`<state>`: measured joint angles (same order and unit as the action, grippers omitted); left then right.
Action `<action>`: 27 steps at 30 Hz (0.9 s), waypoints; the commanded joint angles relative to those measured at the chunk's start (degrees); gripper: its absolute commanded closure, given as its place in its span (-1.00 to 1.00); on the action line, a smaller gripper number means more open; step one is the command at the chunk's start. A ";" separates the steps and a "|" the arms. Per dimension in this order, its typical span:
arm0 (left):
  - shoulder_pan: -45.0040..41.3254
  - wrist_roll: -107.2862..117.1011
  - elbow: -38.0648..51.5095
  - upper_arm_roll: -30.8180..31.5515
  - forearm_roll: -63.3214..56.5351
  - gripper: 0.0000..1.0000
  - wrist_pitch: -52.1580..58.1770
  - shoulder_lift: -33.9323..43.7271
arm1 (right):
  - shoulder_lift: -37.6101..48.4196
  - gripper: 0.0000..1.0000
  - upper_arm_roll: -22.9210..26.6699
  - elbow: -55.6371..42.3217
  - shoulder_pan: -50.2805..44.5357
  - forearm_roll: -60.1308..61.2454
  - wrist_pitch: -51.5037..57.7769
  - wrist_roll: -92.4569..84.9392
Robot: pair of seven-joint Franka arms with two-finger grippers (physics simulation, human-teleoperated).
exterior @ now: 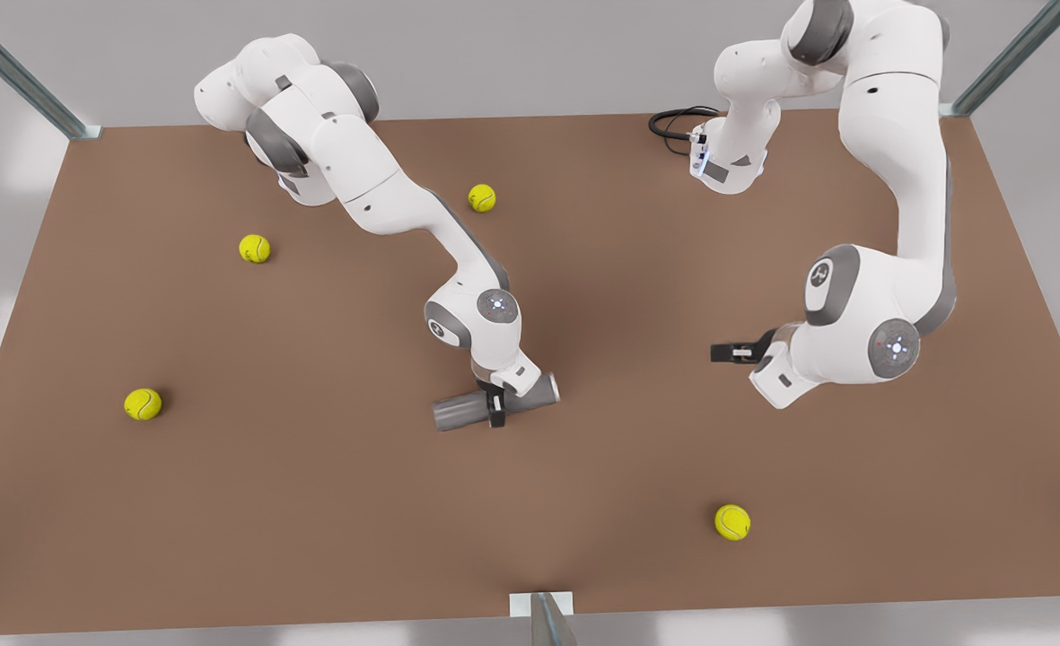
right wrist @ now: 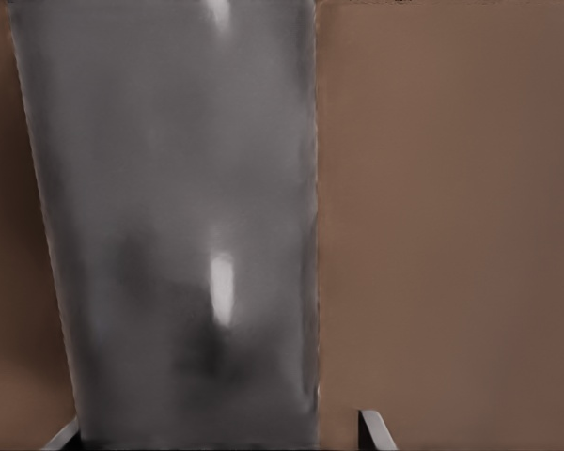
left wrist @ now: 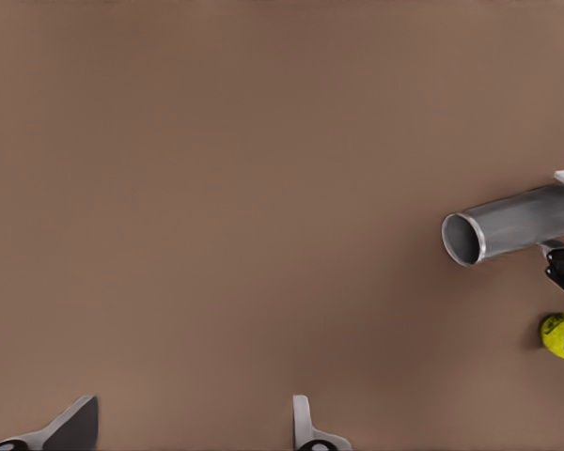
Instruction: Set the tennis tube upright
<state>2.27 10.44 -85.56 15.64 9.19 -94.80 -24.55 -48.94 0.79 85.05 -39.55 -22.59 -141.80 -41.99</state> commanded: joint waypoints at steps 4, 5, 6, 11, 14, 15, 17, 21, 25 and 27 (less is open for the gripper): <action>0.01 -0.95 -0.22 0.45 1.00 -1.00 -4.25 -0.41 | 0.42 -1.00 0.00 -0.15 0.00 0.18 0.30 -3.54; 0.10 -0.86 -0.22 1.15 1.00 -1.00 -4.69 -1.02 | 0.86 -1.00 -0.09 -0.06 -0.26 0.09 0.47 -3.45; 0.62 -0.86 -0.31 2.64 1.87 -1.00 -4.69 -1.81 | 2.08 -1.00 -0.17 0.64 -0.44 0.01 1.87 -3.45; 1.68 -10.00 -0.22 4.93 12.95 -1.00 -13.92 -7.35 | 12.11 -1.00 -3.34 6.61 0.44 0.44 14.01 -5.47; 1.94 -12.99 0.04 6.95 17.61 -1.00 -20.33 -11.75 | 23.61 -1.00 -3.25 11.01 1.14 4.49 29.01 -7.05; 2.03 -14.13 0.30 6.95 18.40 -1.00 -21.74 -12.71 | 26.60 -1.00 -2.72 9.18 3.94 5.54 37.36 -6.26; 1.86 -15.01 0.31 7.83 21.55 -1.00 -26.22 -14.12 | 26.70 -1.00 -1.85 -0.75 15.98 6.33 50.74 5.48; -3.15 -13.44 -0.75 7.92 25.96 -1.00 -36.32 -16.67 | 27.14 -1.00 1.31 -14.46 24.26 10.90 66.37 48.40; -5.26 -7.37 -0.40 8.01 26.14 -1.00 -42.84 -20.18 | 44.44 -1.00 4.48 -10.70 25.84 13.10 73.07 48.41; -5.26 -7.37 0.30 8.97 27.19 -1.00 -44.15 -22.56 | 51.91 -1.00 3.09 -1.05 31.28 18.46 69.40 48.76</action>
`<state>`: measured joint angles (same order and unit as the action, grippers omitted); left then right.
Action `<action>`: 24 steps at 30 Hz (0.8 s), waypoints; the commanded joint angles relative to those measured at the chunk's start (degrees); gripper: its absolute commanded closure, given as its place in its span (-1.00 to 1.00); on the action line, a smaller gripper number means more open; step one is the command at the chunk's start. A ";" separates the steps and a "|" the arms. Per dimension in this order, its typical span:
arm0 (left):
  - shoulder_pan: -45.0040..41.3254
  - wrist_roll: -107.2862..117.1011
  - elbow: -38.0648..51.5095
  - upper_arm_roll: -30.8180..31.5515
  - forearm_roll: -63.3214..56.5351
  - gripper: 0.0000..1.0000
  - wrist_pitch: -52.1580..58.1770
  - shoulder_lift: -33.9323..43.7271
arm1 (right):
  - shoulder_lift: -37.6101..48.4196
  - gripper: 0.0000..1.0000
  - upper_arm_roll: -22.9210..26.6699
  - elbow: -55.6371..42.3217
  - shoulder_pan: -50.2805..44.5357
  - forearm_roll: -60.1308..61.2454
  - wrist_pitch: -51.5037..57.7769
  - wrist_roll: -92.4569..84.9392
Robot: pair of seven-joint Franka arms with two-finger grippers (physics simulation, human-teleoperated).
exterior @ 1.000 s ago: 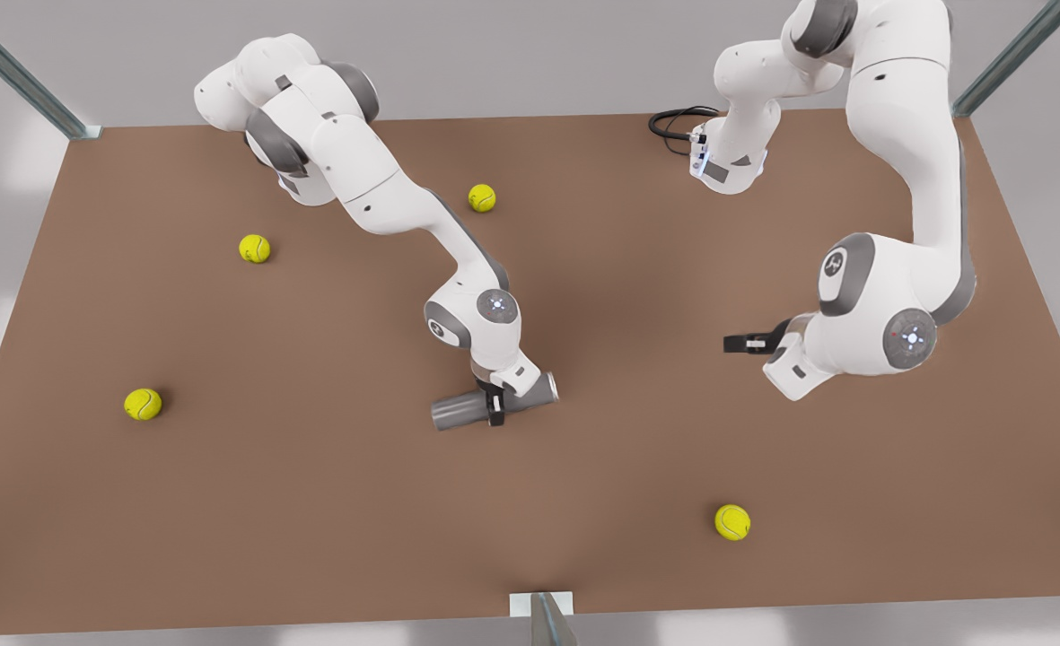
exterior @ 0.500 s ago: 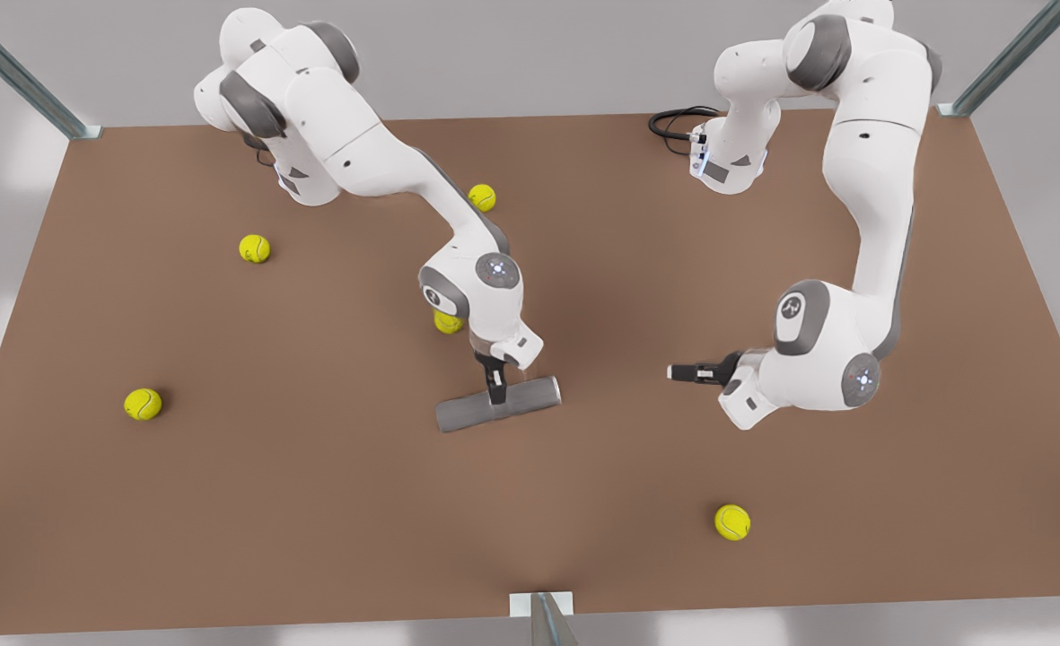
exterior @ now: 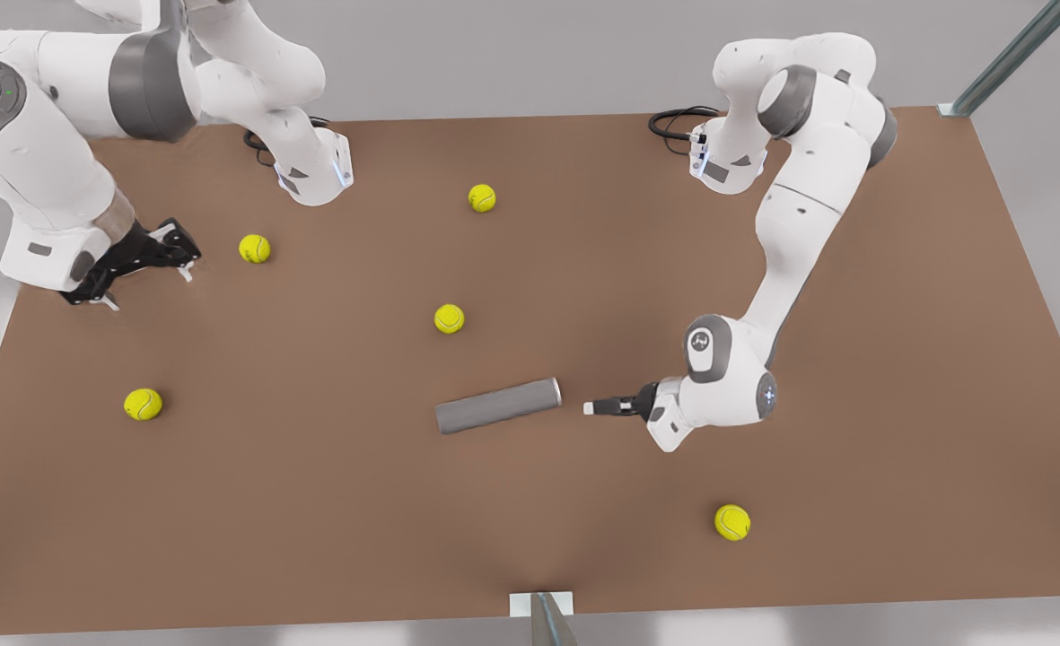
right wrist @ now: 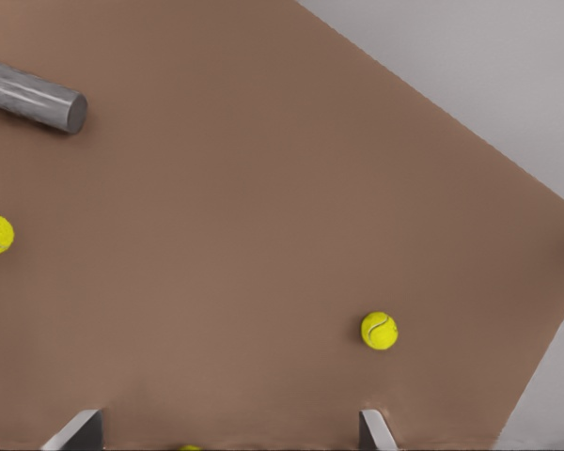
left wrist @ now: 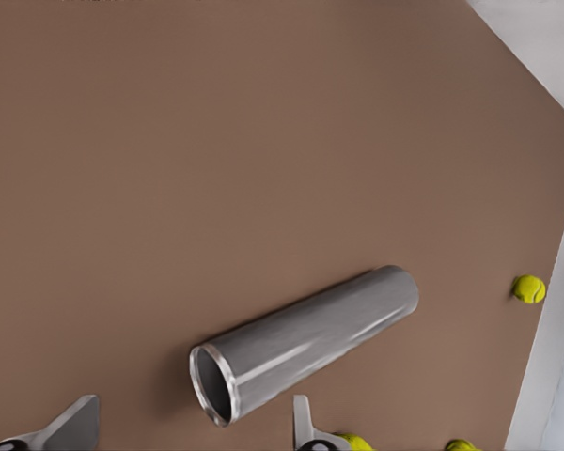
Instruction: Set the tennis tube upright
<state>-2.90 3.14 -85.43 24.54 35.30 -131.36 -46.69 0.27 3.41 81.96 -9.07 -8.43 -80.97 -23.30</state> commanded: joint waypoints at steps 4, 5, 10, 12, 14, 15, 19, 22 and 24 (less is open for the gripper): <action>0.61 0.02 -6.13 4.19 3.72 -1.00 -12.58 0.02 | -0.53 -1.00 -2.18 5.58 0.89 3.77 3.27 30.16; 2.90 -0.07 -8.52 7.71 3.63 -1.00 -15.85 0.11 | -1.41 -1.00 -2.18 5.32 0.81 3.77 3.27 30.16; 5.80 -0.16 -11.60 12.02 4.25 -1.00 -19.98 -0.24 | -4.84 -1.00 -2.27 1.71 -1.30 2.01 3.98 29.72; 6.50 -0.24 -12.30 12.64 4.25 -1.00 -20.69 -0.85 | -4.93 -1.00 -2.18 1.71 -1.57 1.75 3.98 29.81; 7.65 -1.30 -12.21 14.57 3.81 -1.00 -23.76 -3.31 | -4.93 -1.00 -2.27 1.62 -1.57 1.84 3.98 29.81; 7.65 -1.39 -12.30 14.75 3.81 -1.00 -24.29 -3.32 | -4.93 -1.00 -2.27 1.54 -1.48 1.84 3.98 29.81; 6.24 -1.39 -11.77 15.71 3.46 -1.00 -27.46 -5.42 | -5.46 -1.00 -2.27 1.62 -1.48 1.84 3.98 29.72; 5.10 -1.47 -11.42 15.80 3.02 -1.00 -28.42 -6.65 | -7.65 -1.00 -2.18 1.36 -1.48 1.84 4.15 29.46; 5.10 -1.47 -11.60 15.89 2.93 -1.00 -28.95 -6.66 | -9.50 -1.00 -2.10 1.10 -1.30 1.66 4.24 29.46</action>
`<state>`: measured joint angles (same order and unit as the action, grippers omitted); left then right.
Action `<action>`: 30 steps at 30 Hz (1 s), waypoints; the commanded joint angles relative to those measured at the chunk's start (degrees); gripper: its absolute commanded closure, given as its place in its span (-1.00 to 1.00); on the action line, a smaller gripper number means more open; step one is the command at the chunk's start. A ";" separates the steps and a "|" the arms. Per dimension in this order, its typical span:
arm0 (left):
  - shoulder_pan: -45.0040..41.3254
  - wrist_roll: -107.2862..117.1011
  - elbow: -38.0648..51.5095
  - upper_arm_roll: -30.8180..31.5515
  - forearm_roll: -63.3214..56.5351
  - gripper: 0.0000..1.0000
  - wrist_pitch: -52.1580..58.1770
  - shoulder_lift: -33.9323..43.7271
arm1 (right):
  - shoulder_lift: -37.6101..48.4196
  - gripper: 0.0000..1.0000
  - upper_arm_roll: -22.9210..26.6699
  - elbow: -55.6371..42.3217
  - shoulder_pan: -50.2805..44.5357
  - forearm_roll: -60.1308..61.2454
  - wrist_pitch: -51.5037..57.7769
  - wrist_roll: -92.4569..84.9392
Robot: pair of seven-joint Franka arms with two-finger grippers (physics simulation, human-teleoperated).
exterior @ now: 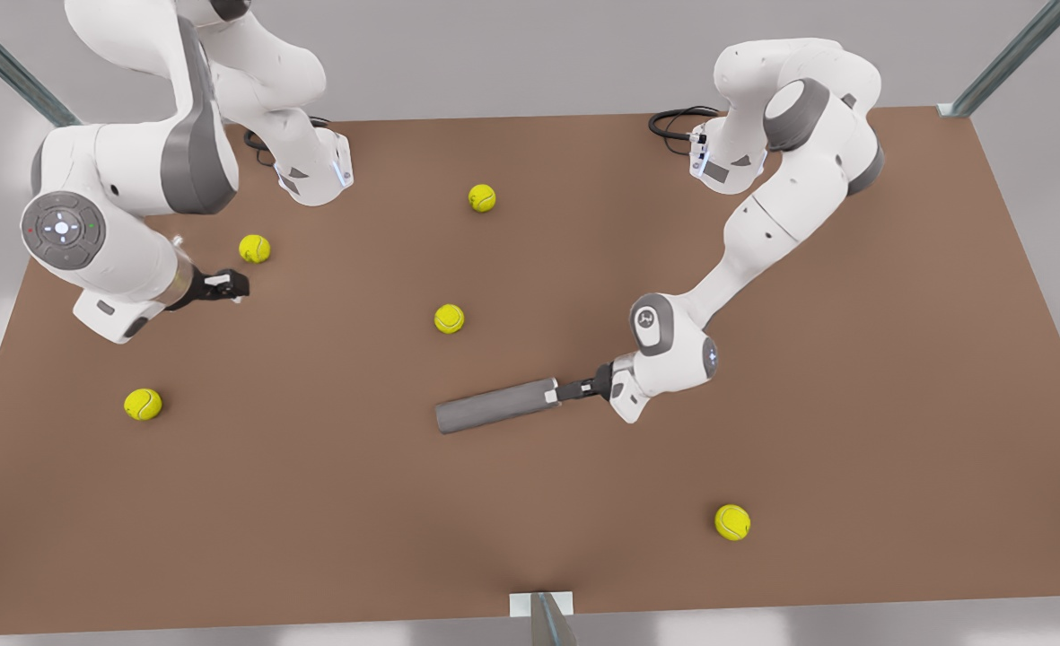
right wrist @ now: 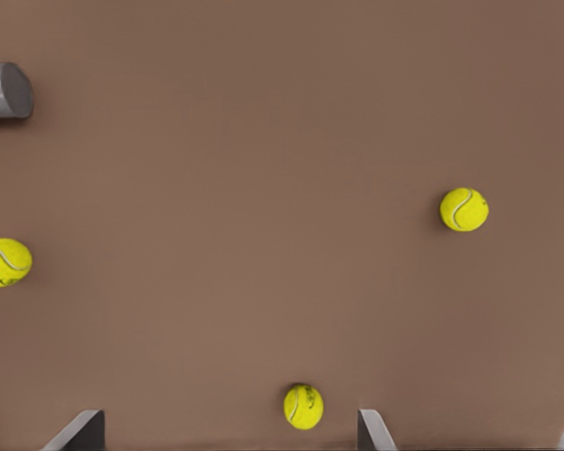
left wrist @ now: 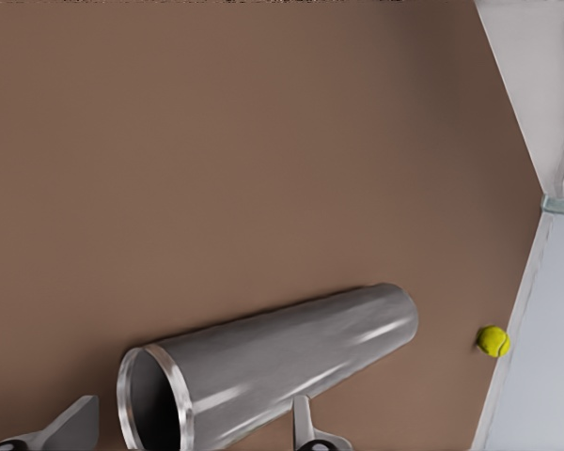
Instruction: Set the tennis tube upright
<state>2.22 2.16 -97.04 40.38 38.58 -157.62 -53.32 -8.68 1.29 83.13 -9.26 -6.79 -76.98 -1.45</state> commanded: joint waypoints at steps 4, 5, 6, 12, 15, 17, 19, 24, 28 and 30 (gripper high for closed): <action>-0.02 -0.49 -0.34 0.40 -0.43 -1.00 -2.61 -0.03 | -3.80 -1.00 0.12 -2.80 -1.02 -0.94 0.78 7.34; -0.20 -0.41 -0.43 0.49 -0.43 -1.00 -2.43 -0.03 | -3.80 -1.00 0.21 -2.80 -0.84 -0.94 0.87 7.34; -0.46 -0.41 -0.61 0.49 -0.43 -1.00 -2.43 -0.12 | -3.80 -1.00 0.21 -2.80 -0.84 -0.94 0.87 7.34; -1.34 -0.32 -0.17 0.84 -0.25 -1.00 -2.69 -0.47 | -3.80 -1.00 0.21 -2.89 -0.76 -0.94 0.87 7.34; -2.66 -0.32 0.62 0.75 -0.17 -1.00 -2.87 -1.08 | -3.80 -1.00 0.30 -2.97 -0.76 -1.03 0.87 7.34; -3.54 -0.23 1.24 0.75 0.01 -1.00 -2.87 -1.61 | -3.80 -1.00 0.30 -2.97 -0.76 -0.94 0.87 7.34; -4.07 -0.23 1.76 0.75 0.01 -1.00 -2.87 -1.96 | -3.80 -1.00 0.30 -2.97 -0.76 -0.94 0.87 7.34; -5.91 0.12 4.93 0.75 0.19 -1.00 -2.96 -4.25 | -3.80 -1.00 0.30 -2.97 -0.84 -0.94 0.87 7.34; -5.74 -0.05 5.63 0.75 -0.08 -1.00 -2.96 -5.56 | -3.80 -1.00 0.30 -2.97 -0.93 -0.94 0.87 7.34; -5.65 -0.14 5.90 0.75 -0.08 -1.00 -2.96 -5.92 | -3.80 -1.00 0.30 -2.97 -0.93 -0.94 0.87 7.34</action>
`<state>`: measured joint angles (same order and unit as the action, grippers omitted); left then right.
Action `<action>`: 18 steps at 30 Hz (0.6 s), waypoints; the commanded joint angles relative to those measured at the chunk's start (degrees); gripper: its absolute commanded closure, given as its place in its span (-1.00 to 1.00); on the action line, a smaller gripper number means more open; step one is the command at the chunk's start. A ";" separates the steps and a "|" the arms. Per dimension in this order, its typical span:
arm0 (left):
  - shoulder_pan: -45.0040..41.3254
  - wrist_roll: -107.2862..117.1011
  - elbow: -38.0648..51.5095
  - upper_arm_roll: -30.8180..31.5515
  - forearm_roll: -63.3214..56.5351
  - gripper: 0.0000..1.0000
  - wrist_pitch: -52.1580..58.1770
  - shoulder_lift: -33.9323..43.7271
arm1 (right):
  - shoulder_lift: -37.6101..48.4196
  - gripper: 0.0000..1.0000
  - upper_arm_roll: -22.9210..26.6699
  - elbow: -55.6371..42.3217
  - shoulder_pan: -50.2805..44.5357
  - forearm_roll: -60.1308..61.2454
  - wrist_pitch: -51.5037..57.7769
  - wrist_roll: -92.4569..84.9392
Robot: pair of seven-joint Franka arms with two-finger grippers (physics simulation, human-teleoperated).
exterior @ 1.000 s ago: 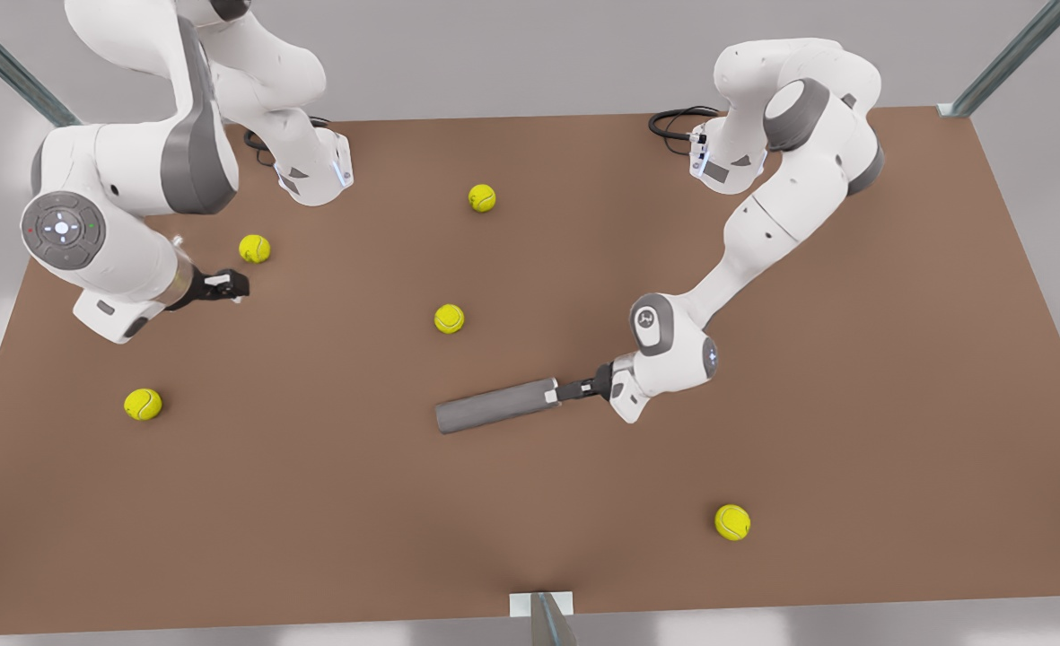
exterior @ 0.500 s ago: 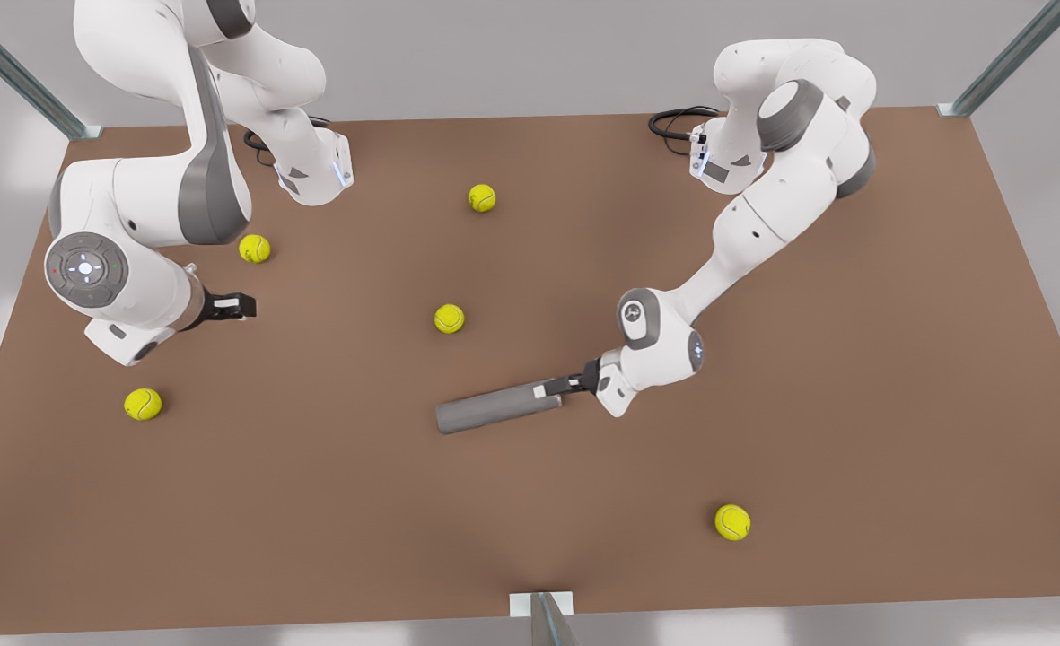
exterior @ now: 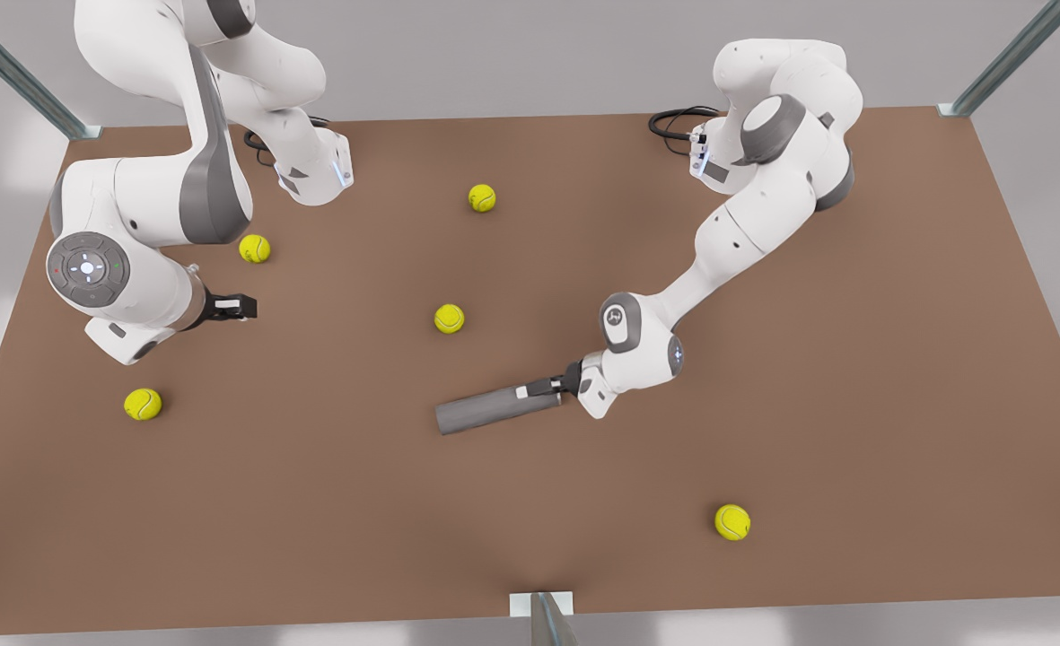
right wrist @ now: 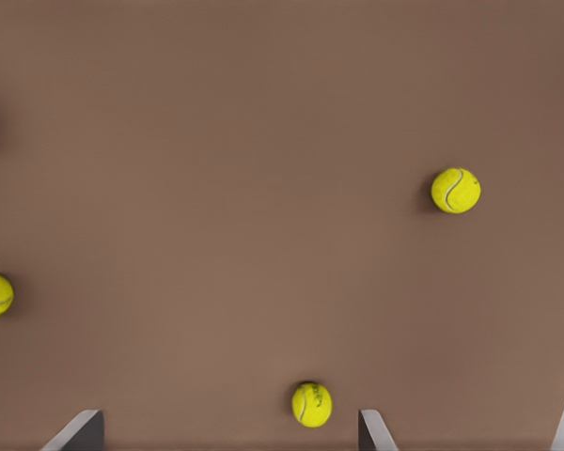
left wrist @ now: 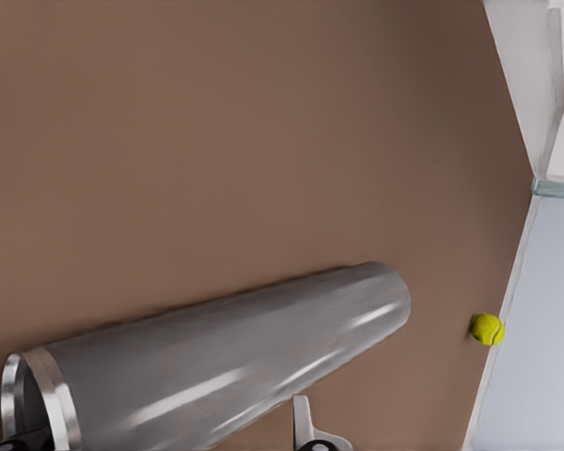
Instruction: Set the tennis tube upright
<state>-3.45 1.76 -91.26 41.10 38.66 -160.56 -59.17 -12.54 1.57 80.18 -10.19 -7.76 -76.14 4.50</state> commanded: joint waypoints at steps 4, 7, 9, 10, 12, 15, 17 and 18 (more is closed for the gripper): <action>1.34 0.26 0.30 1.97 0.01 -1.00 -0.01 -0.06 | 0.06 -1.00 0.01 -0.02 -0.09 0.03 0.12 1.47; 2.13 0.17 1.26 3.28 -0.07 -1.00 -0.01 -0.85 | -0.02 -1.00 0.01 -0.02 -0.09 0.03 0.12 1.56; 3.01 0.17 1.44 3.99 -0.25 -1.00 0.08 -0.85 | -0.02 -1.00 0.01 -0.02 -0.18 0.03 0.03 1.56; 3.10 0.17 1.44 4.08 -0.95 -1.00 0.08 -0.68 | -0.02 -1.00 0.01 -0.02 -0.18 0.03 0.03 1.56; 3.27 0.26 1.53 4.17 -1.48 -1.00 0.08 -0.59 | -0.02 -1.00 0.01 -0.02 -0.18 0.03 0.03 1.56; 4.41 0.35 1.44 5.40 -1.48 -1.00 0.43 -0.42 | -0.02 -1.00 0.01 0.06 -0.18 0.03 0.03 1.56; 4.77 0.43 1.44 5.93 -1.48 -1.00 0.69 -0.42 | -0.02 -1.00 0.01 -0.02 -0.09 0.03 0.03 1.56; 4.77 0.43 1.44 6.54 -1.48 -1.00 0.69 -0.42 | -0.02 -1.00 0.01 -0.02 -0.09 0.03 0.03 1.56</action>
<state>1.22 1.74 -89.86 47.37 37.36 -160.25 -59.67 -12.63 1.57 80.23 -10.28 -7.77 -76.10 5.47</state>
